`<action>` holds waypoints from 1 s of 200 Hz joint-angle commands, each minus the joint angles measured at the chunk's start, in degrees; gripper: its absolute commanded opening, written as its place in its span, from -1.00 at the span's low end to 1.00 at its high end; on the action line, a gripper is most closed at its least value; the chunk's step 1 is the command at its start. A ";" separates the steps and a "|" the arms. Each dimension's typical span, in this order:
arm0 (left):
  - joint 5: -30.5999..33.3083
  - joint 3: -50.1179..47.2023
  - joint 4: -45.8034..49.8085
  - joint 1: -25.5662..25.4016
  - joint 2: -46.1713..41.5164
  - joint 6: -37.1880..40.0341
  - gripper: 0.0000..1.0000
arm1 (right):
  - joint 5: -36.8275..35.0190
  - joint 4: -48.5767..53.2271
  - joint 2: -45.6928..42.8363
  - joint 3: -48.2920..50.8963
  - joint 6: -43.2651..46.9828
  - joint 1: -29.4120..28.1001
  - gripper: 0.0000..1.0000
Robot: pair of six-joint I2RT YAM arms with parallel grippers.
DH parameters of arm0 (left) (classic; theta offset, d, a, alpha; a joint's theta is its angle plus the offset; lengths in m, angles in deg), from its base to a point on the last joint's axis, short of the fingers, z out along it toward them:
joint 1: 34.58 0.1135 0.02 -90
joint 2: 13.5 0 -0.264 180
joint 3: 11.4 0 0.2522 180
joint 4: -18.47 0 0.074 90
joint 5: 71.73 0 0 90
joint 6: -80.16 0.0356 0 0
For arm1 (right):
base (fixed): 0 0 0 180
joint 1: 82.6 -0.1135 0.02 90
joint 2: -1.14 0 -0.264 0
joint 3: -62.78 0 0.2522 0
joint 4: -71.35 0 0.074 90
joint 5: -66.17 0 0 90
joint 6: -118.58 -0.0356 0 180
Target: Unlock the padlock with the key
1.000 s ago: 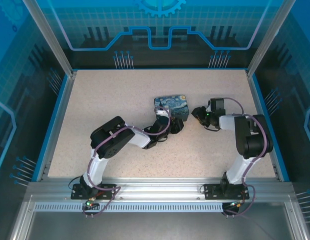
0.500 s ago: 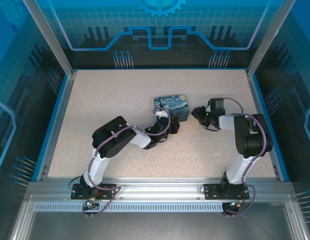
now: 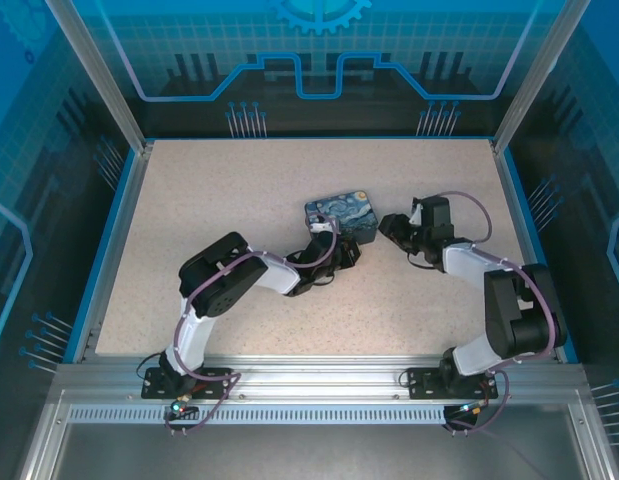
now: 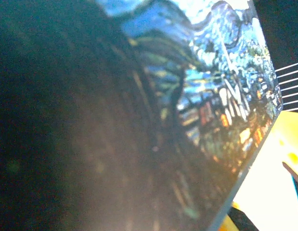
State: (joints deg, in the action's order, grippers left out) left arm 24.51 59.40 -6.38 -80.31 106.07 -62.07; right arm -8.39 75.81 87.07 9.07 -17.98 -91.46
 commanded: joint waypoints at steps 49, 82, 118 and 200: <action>-15.78 4.13 17.92 3.45 -3.41 -9.01 -1.00 | -8.02 4.77 -8.03 8.08 11.21 -7.56 0.04; -19.34 7.19 24.09 4.30 -3.99 -9.75 -1.00 | -11.72 6.02 -10.22 9.19 16.09 -11.57 0.04; -23.33 10.65 28.75 4.86 -3.99 -10.68 -1.00 | -13.79 6.17 -9.32 8.24 20.97 -14.54 0.03; -30.18 13.42 31.10 6.11 -2.99 -13.61 -1.00 | -19.84 6.55 -4.14 4.99 24.93 -16.96 0.02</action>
State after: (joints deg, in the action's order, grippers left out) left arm 1.74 71.99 20.55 -74.46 103.01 -71.49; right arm -25.22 81.74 81.68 15.92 4.68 -107.16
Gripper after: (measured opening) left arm 0.122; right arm 0.511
